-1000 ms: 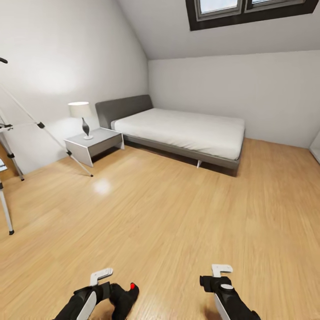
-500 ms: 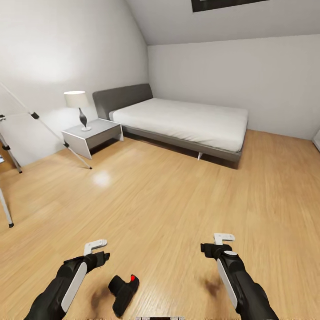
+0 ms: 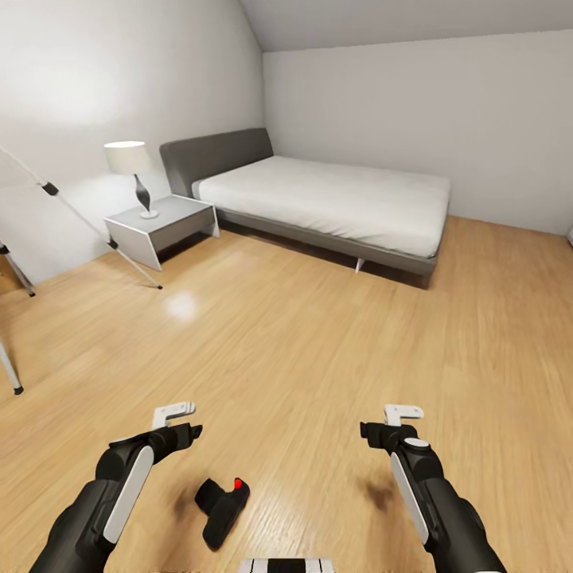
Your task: Attach the digital camera to the camera tripod in the bedroom.
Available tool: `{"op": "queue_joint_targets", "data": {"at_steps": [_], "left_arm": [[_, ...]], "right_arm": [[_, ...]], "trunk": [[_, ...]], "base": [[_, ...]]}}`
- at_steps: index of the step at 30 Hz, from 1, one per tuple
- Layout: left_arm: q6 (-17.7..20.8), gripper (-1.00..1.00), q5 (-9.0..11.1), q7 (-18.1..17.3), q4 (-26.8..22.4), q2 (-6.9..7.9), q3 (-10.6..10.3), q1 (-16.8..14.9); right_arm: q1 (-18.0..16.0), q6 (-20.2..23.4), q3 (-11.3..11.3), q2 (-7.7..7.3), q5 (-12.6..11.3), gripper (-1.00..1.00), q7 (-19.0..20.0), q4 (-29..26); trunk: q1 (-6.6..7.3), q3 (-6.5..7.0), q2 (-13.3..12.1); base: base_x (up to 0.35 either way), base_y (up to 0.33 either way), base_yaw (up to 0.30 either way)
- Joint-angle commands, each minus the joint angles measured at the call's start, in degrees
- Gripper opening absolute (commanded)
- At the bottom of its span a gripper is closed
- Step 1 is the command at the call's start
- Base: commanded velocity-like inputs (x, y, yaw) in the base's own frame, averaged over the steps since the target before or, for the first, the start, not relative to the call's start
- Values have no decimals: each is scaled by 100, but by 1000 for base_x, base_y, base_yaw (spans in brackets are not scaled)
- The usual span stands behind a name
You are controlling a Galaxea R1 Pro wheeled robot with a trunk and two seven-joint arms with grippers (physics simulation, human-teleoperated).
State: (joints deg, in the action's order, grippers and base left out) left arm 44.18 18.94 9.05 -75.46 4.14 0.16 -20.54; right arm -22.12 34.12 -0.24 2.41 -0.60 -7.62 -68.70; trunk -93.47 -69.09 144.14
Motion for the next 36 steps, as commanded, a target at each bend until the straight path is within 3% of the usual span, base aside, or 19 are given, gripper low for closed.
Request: {"op": "queue_joint_targets", "data": {"at_steps": [1, 33, 36], "left_arm": [[26, 100, 62, 47, -10, 3, 0, -2], [-21, 100, 68, 56, 153, -68, -7, -2], [-23, 100, 73, 54, 133, -133, -7, -2]], "right_arm": [[-2, 22, -1, 3, -10, 100, -19, -8], [-2, -38, -3, 7, 37, 100, -20, 22], [-2, -43, -3, 6, 30, 100, -17, 18]], "trunk": [[-1, -28, 4], [-84, -737, 46], [-91, -803, 50]], "base": [[0, 0, 0], [0, 0, 0], [0, 0, 0]]}}
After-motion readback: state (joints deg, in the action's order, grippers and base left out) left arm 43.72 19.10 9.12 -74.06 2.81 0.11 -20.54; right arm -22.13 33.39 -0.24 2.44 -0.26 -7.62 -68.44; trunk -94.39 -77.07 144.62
